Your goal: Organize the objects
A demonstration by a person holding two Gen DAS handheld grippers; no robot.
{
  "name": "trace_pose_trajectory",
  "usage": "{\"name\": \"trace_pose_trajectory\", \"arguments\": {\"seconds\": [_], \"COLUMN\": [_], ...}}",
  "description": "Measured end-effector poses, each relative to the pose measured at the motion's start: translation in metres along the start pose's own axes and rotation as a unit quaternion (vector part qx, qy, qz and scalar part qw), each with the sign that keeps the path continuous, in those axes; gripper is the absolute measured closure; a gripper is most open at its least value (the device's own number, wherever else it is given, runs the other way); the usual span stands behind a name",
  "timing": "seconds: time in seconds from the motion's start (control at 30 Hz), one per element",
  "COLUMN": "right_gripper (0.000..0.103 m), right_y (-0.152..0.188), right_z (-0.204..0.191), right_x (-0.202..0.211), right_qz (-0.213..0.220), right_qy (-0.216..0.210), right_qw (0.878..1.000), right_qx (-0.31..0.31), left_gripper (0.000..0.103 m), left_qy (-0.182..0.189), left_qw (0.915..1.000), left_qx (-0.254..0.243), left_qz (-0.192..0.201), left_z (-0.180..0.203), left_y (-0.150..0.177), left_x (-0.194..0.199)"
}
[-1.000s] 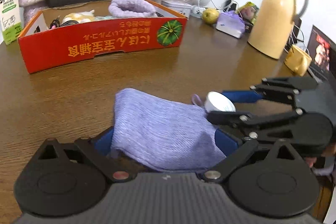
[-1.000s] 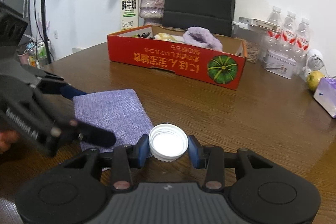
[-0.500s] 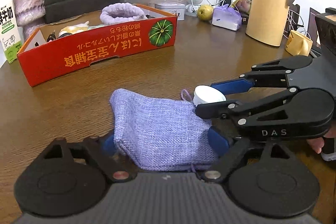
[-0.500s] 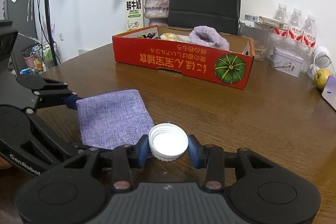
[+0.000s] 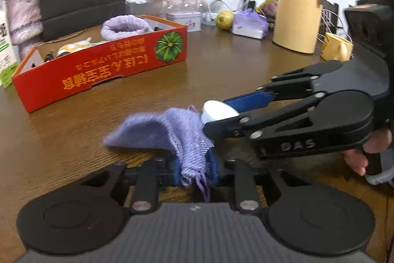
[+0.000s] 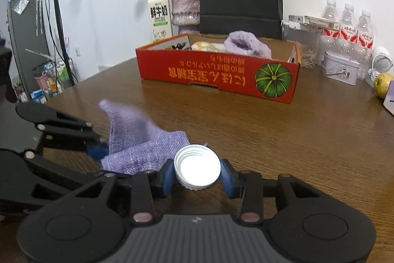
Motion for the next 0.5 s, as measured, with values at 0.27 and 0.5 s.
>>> {"name": "trace_pose_trajectory", "arguments": {"seconds": [0.27, 0.5], "right_gripper": [0.064, 0.064], "right_y": [-0.002, -0.014], "right_z": [0.005, -0.001], "right_x": [0.015, 0.022], "right_qz": [0.047, 0.079], "right_qy": [0.016, 0.025], "right_qw": [0.999, 0.996], "right_qx": [-0.018, -0.027], "left_gripper": [0.088, 0.088], "left_qy": [-0.035, -0.075], "left_qw": [0.9978, 0.9926], "left_qx": [0.041, 0.054], "left_qz": [0.038, 0.079], "left_z": [-0.013, -0.025], "left_y": [0.003, -0.006], "left_x": [0.018, 0.040]}}
Point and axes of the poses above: each gripper's, at about its wrist camera, not at the fingertips, and x roughly against the way its jaws point, z to its right, y to its underside, the point moved 3 cm from there along -x, roughly the way its jaws point, and after that the axes turned 8 degrees about -z, right-handed, at the moved point
